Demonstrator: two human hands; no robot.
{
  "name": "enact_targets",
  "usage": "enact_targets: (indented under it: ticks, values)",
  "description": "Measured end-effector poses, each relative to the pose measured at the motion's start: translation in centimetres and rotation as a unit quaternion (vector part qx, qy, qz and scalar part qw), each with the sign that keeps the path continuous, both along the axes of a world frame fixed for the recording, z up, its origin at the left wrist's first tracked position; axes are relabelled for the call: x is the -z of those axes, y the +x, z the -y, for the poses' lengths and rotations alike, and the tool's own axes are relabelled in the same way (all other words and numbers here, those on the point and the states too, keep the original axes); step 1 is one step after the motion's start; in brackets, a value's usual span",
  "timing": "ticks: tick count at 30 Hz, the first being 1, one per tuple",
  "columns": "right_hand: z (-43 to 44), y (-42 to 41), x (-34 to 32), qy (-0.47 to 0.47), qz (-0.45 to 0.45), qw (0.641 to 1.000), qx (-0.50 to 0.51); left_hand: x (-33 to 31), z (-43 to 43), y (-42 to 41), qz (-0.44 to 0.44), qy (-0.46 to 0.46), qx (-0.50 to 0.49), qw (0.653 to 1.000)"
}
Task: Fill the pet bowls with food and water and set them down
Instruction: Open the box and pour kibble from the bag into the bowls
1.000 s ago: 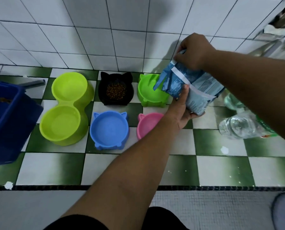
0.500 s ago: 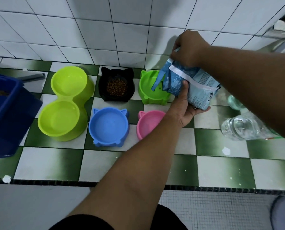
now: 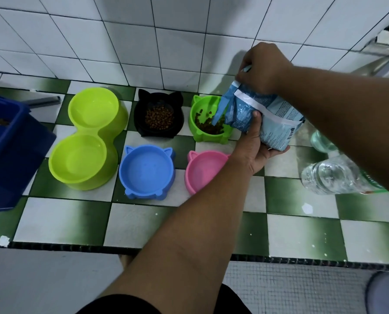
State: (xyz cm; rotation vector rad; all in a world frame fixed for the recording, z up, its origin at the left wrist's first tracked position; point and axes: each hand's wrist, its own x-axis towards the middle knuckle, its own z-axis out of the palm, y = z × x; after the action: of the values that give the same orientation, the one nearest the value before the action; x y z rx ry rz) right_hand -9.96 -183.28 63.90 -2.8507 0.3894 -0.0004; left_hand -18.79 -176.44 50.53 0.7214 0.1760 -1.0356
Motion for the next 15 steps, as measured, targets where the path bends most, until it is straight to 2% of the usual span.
enact_targets:
  ticks: [15]
  values:
    - [0.04, -0.96, -0.63, 0.003, 0.033, 0.999, 0.003, -0.25, -0.14, 0.48, 0.034, 0.044, 0.012, 0.998]
